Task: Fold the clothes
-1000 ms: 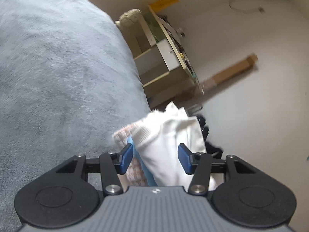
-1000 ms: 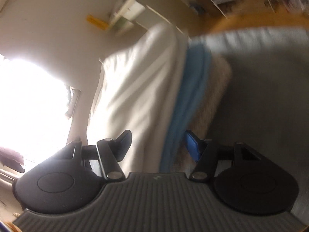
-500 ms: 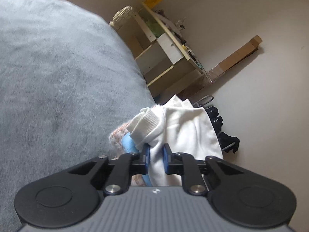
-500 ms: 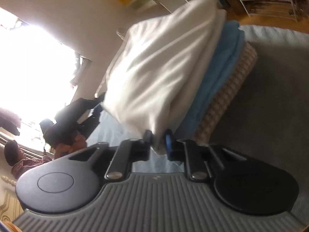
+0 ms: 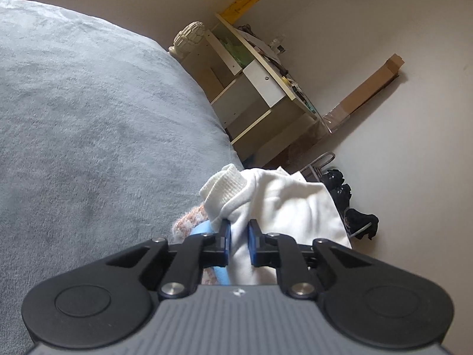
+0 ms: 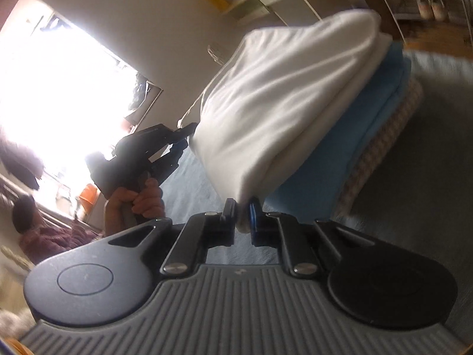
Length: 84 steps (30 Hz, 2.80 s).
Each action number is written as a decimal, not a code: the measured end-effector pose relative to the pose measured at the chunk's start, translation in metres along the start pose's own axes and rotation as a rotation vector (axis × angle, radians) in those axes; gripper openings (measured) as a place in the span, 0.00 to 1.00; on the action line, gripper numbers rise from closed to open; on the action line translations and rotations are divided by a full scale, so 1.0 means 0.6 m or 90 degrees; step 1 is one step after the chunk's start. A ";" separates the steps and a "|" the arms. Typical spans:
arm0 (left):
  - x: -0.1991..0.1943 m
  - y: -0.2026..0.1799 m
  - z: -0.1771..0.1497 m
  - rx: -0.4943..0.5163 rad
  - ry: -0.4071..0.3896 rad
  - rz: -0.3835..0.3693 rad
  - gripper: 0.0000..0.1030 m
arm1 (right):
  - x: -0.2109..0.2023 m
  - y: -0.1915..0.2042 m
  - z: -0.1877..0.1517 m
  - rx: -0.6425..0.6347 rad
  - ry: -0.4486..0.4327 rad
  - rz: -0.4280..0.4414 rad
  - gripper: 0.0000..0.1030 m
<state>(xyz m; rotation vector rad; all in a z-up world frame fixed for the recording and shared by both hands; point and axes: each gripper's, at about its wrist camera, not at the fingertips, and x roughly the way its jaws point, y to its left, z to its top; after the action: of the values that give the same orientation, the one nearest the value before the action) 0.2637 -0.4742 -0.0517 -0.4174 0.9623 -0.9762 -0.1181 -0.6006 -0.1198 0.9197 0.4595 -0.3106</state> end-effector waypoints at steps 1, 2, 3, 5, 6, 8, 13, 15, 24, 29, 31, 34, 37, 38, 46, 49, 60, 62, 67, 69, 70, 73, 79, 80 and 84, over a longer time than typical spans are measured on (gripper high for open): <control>-0.006 0.000 0.000 0.004 -0.006 0.002 0.17 | 0.000 -0.005 0.001 -0.003 0.006 -0.011 0.08; -0.012 0.000 -0.001 0.007 -0.012 0.005 0.21 | -0.001 -0.012 0.002 0.001 0.014 -0.022 0.11; -0.018 0.001 -0.001 0.011 -0.018 0.007 0.25 | -0.002 -0.019 0.004 0.004 0.022 -0.034 0.12; -0.030 0.001 -0.002 0.018 -0.031 0.012 0.35 | -0.030 -0.030 0.009 0.000 -0.015 -0.041 0.13; -0.036 0.001 -0.002 0.021 -0.037 0.014 0.37 | -0.047 -0.035 0.011 -0.004 -0.040 -0.043 0.13; -0.065 -0.010 -0.007 0.056 -0.079 0.021 0.38 | -0.083 -0.040 0.024 -0.017 -0.108 -0.059 0.15; -0.114 -0.109 -0.062 0.246 -0.104 -0.071 0.38 | -0.077 -0.042 0.114 -0.083 -0.191 -0.106 0.15; -0.099 -0.155 -0.104 0.325 -0.046 -0.106 0.37 | -0.041 -0.034 0.152 -0.127 -0.192 -0.102 0.15; -0.032 -0.186 -0.203 0.388 0.048 -0.125 0.28 | 0.099 -0.141 0.232 -0.166 -0.153 -0.275 0.10; -0.033 -0.177 -0.197 0.396 0.057 -0.137 0.34 | 0.046 -0.115 0.228 -0.156 -0.230 -0.188 0.12; -0.031 -0.178 -0.203 0.403 0.058 -0.143 0.40 | 0.054 -0.091 0.226 -0.187 -0.213 -0.130 0.13; -0.029 -0.184 -0.212 0.416 0.052 -0.150 0.46 | 0.105 -0.069 0.233 -0.223 -0.120 -0.069 0.15; -0.028 -0.174 -0.200 0.389 0.025 -0.145 0.45 | 0.149 -0.072 0.240 -0.237 -0.097 -0.131 0.13; -0.030 -0.167 -0.191 0.368 0.010 -0.141 0.45 | 0.154 -0.074 0.244 -0.230 -0.108 -0.160 0.13; 0.017 -0.073 -0.045 0.186 -0.068 -0.024 0.46 | 0.069 -0.056 0.214 -0.169 -0.197 -0.158 0.17; 0.038 -0.037 -0.003 0.143 -0.074 0.032 0.41 | 0.042 -0.046 0.175 -0.183 -0.195 -0.154 0.17; -0.175 -0.036 -0.020 0.367 -0.032 0.062 0.74 | -0.028 0.034 0.027 -0.148 -0.197 -0.181 0.47; -0.223 -0.048 -0.044 0.429 -0.003 0.067 0.82 | -0.028 0.052 -0.007 -0.148 -0.185 -0.201 0.53; -0.338 -0.055 -0.145 0.500 0.041 0.074 0.92 | -0.025 0.102 -0.089 -0.161 -0.158 -0.258 0.66; -0.380 -0.047 -0.190 0.491 0.042 0.079 0.94 | -0.029 0.124 -0.120 -0.177 -0.166 -0.282 0.76; -0.400 -0.042 -0.212 0.485 0.041 0.082 0.96 | -0.031 0.134 -0.133 -0.183 -0.164 -0.286 0.80; -0.440 -0.025 -0.261 0.428 0.025 0.089 0.97 | -0.039 0.166 -0.160 -0.206 -0.151 -0.302 0.83; -0.490 -0.004 -0.299 0.357 0.009 0.119 0.99 | -0.082 0.236 -0.220 -0.272 -0.157 -0.346 0.88; -0.497 -0.003 -0.304 0.348 0.004 0.130 1.00 | -0.090 0.245 -0.227 -0.275 -0.153 -0.348 0.91; -0.513 -0.008 -0.316 0.319 0.019 0.143 1.00 | -0.116 0.265 -0.244 -0.271 -0.132 -0.350 0.94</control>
<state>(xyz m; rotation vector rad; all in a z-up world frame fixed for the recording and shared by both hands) 0.0377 -0.1969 0.0017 0.1238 0.7385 -0.9777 -0.1435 -0.3855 -0.0515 0.3275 0.5555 -0.7686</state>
